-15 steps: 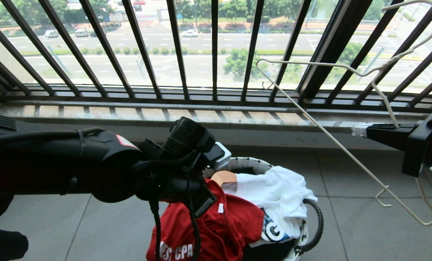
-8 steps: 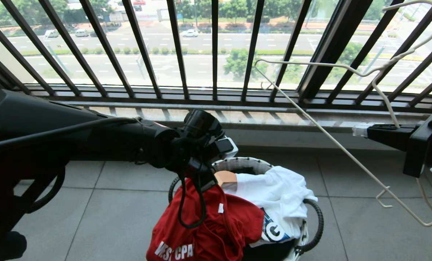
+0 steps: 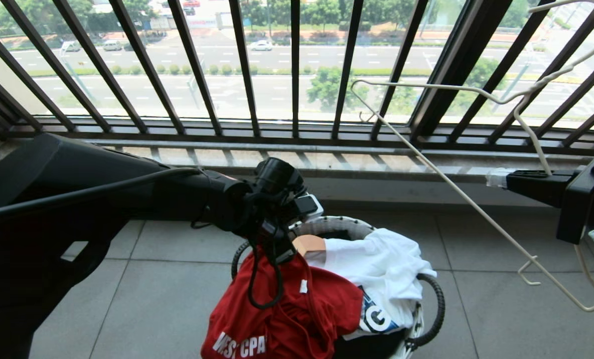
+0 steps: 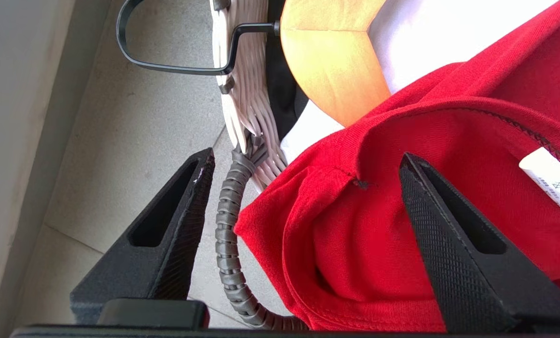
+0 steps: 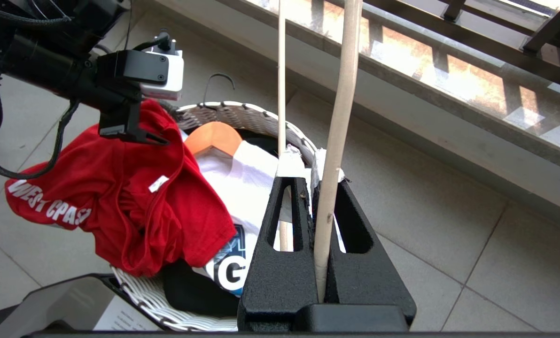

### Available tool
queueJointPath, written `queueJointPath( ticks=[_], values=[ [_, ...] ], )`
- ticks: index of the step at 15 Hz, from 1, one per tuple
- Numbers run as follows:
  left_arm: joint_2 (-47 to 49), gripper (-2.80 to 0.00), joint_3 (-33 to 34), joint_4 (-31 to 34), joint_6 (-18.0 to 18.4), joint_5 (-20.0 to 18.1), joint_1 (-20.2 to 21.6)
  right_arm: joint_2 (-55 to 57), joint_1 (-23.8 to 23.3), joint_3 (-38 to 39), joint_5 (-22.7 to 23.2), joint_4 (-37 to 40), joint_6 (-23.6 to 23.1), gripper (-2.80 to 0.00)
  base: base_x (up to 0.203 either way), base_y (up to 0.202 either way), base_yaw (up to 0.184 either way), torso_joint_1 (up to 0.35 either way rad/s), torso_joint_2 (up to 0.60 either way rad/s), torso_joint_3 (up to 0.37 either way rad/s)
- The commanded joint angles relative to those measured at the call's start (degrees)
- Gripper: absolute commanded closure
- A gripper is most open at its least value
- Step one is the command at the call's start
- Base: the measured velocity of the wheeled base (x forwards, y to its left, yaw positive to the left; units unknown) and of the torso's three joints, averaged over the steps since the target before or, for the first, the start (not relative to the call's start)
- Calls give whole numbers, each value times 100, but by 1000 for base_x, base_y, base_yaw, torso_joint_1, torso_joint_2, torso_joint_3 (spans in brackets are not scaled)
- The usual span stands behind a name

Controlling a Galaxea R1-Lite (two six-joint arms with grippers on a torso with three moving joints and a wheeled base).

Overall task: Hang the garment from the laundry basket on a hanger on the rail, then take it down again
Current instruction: Pick up clothes from the basket

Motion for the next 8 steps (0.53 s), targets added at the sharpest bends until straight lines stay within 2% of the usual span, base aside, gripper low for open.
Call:
queueJointPath(
  ticks=[1, 8],
  values=[
    [81, -280, 29, 2, 19, 11, 55, -24, 3, -9, 4, -6, -7, 0, 0, 0, 0, 0, 0, 0],
    [160, -280, -279, -28, 36, 59, 257, -47, 3, -9, 4, -6, -7, 0, 0, 0, 0, 0, 0, 0]
  ],
)
